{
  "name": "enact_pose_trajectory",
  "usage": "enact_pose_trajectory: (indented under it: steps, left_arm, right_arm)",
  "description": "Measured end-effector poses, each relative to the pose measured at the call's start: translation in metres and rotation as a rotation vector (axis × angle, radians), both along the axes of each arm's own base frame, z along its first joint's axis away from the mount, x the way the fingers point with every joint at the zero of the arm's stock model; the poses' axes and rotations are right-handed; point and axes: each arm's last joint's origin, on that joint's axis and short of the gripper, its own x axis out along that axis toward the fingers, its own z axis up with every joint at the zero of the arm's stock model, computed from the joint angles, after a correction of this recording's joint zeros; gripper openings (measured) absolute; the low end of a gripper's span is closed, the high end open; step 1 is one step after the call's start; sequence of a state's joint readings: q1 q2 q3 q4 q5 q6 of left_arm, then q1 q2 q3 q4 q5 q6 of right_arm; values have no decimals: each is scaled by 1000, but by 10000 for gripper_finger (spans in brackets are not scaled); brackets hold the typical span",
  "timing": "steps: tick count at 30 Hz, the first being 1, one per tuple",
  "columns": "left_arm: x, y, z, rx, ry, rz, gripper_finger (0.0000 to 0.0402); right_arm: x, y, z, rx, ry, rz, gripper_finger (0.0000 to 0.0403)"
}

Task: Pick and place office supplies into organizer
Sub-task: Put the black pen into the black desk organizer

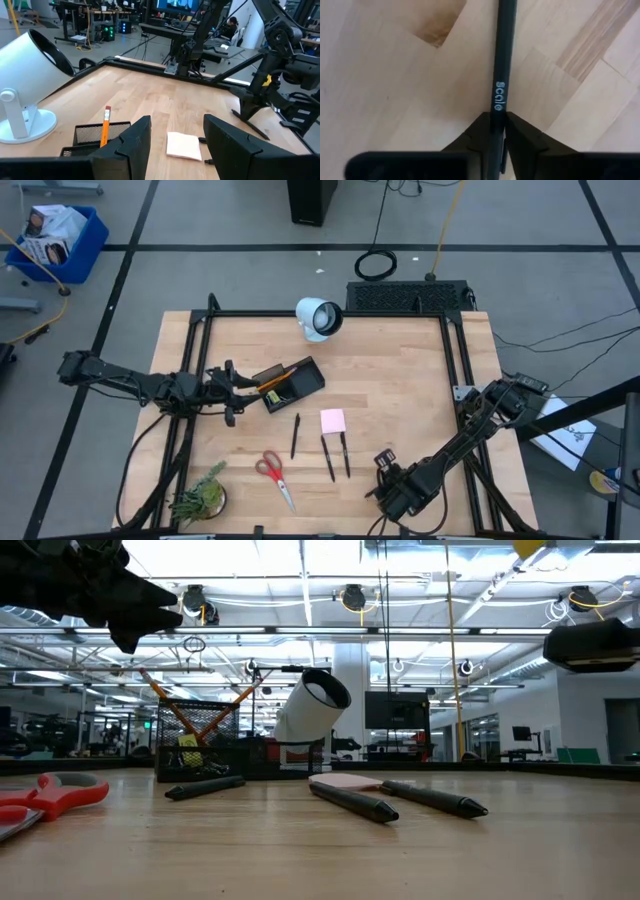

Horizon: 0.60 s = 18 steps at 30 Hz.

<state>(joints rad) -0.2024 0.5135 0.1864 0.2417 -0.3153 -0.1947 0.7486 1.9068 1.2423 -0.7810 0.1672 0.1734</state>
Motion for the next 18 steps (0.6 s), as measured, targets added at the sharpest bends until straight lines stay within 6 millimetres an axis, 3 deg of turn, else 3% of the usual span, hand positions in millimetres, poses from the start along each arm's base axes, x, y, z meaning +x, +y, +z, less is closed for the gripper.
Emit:
enact_pose_trajectory:
  steps: [5, 13, 18]
  left_arm:
    - [0, 0, -1, -12, 3, 1, 186]
    - [0, 0, -1, -20, 3, 2, 186]
    - [0, 0, -1, -23, 4, 2, 186]
  right_arm:
    - [1, 0, 0, 10, -28, -80, 15]
    - [11, 3, -1, -3, -195, -191, 21]
    - [15, 6, 0, 35, -241, -196, 1]
